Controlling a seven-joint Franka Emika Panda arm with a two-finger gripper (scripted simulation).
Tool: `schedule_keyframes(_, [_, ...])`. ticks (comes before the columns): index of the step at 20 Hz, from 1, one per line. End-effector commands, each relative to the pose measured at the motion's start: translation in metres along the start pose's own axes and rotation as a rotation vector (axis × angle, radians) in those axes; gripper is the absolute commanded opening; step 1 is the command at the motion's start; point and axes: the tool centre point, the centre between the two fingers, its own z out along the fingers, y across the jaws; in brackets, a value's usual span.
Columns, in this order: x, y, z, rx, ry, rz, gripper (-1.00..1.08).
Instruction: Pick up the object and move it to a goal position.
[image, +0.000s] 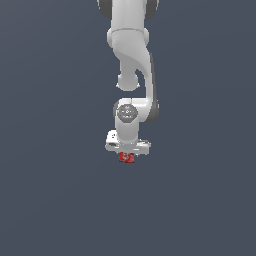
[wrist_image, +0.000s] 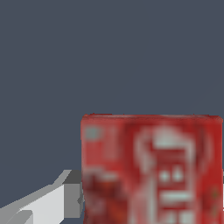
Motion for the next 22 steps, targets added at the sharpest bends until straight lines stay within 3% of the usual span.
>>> schedule_keyframes(1, [0.004, 0.006, -0.007, 0.0, 0.001, 0.001, -1.0])
schedule_keyframes(22, [0.084, 0.112, -0.152, 0.0, 0.001, 0.002, -1.0])
